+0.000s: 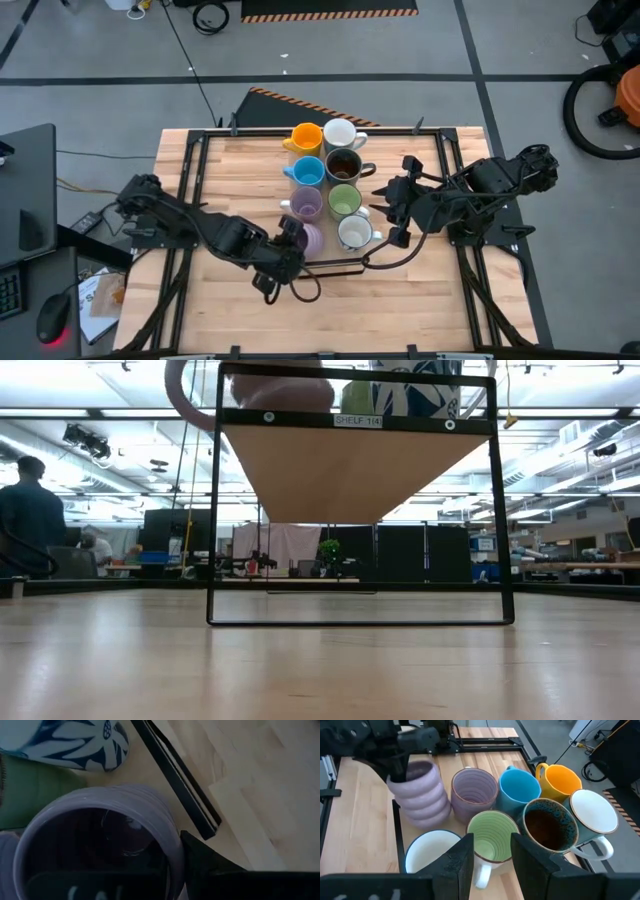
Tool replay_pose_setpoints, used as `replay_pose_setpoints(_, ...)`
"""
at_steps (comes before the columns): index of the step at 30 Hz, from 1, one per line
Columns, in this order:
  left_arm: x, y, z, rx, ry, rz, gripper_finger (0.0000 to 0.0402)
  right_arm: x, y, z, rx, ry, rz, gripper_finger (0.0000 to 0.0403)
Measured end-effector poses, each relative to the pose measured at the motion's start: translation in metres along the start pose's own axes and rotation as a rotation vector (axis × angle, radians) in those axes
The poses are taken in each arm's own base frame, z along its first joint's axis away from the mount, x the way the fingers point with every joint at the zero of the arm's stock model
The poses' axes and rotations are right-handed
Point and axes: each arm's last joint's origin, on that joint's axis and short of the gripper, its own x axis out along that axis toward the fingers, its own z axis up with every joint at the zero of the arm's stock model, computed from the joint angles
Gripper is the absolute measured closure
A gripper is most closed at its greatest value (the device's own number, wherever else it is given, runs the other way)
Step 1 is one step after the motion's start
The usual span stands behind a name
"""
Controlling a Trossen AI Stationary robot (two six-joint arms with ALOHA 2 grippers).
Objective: Place coffee mugs
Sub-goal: Put the purple mug on the shelf, then return to Home Position
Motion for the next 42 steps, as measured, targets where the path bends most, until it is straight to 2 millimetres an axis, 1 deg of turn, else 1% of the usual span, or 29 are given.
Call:
replay_pose_setpoints(5,0.005,0.002,0.001,-0.013,-0.005,-0.028,0.0355,0.0,0.001,0.001,0.009,-0.012,0.005,0.0268)
replay_pose_setpoints(16,0.007,0.007,0.001,-0.025,-0.008,-0.043,0.0349,0.0,0.001,0.003,0.016,-0.029,0.012,0.0268)
replay_pose_setpoints(19,0.008,0.006,0.003,-0.024,-0.02,-0.042,0.0334,0.0,0.001,0.003,0.016,-0.029,0.012,0.0268)
replay_pose_setpoints(27,0.008,0.008,0.005,-0.042,-0.042,-0.008,0.0277,0.0,0.001,0.003,0.016,-0.028,0.012,0.0268)
replay_pose_setpoints(31,0.006,0.009,0.007,-0.053,-0.061,0.013,0.0257,0.0,0.001,0.003,0.015,-0.029,0.012,0.0268)
replay_pose_setpoints(37,-0.001,0.012,0.008,-0.098,-0.086,0.016,0.0244,0.0,0.002,0.005,0.029,-0.04,0.017,0.0268)
replay_pose_setpoints(42,-0.009,0.016,0.011,-0.123,-0.116,0.017,0.0243,-0.006,-0.002,0.007,0.055,-0.075,0.035,0.0268)
